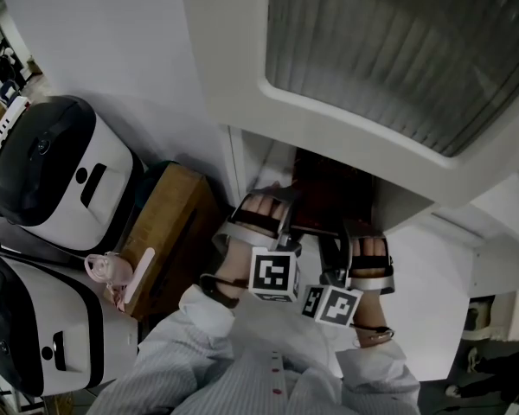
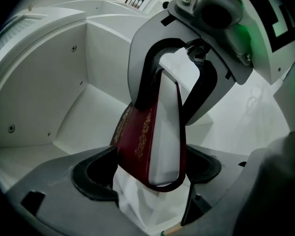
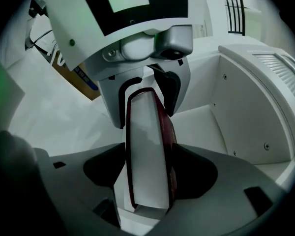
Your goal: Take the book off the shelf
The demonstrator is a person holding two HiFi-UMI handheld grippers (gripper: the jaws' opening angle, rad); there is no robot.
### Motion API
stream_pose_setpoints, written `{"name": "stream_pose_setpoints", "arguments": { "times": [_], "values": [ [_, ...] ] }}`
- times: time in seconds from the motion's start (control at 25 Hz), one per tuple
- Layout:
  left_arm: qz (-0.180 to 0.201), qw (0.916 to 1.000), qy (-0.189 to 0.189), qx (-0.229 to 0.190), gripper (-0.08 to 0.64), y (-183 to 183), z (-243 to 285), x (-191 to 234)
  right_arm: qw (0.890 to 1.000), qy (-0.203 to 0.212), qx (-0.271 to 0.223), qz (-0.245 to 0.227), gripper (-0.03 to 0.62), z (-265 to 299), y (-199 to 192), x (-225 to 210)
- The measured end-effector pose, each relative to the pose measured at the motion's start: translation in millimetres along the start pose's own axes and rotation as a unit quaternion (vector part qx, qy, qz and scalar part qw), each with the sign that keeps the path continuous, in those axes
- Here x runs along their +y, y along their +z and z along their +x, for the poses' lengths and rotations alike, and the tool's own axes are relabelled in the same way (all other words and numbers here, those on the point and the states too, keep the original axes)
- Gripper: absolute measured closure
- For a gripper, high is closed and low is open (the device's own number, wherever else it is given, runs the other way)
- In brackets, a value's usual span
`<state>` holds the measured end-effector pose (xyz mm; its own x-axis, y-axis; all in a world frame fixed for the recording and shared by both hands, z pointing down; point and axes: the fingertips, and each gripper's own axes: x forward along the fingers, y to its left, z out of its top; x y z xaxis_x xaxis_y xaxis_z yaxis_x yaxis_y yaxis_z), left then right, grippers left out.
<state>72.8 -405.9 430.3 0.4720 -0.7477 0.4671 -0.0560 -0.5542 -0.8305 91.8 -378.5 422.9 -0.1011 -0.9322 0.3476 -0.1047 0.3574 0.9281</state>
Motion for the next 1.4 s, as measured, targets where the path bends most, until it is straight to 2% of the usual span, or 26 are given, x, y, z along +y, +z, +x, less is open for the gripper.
{"name": "stream_pose_setpoints", "arguments": {
  "times": [0.48, 1.0, 1.4],
  "values": [
    [0.019, 0.9997, 0.016, -0.005, 0.193, 4, -11, 0, 1.000, -0.010, -0.001, -0.004, 0.341, -4, 0, -2],
    [0.021, 0.9997, 0.007, -0.009, 0.203, 8, -40, -16, 1.000, -0.010, 0.002, -0.003, 0.341, -31, 11, 7],
    [0.025, 0.9993, 0.000, -0.028, 0.219, 19, -78, -27, 1.000, 0.000, 0.004, 0.015, 0.341, -69, 23, 12]
  ]
}}
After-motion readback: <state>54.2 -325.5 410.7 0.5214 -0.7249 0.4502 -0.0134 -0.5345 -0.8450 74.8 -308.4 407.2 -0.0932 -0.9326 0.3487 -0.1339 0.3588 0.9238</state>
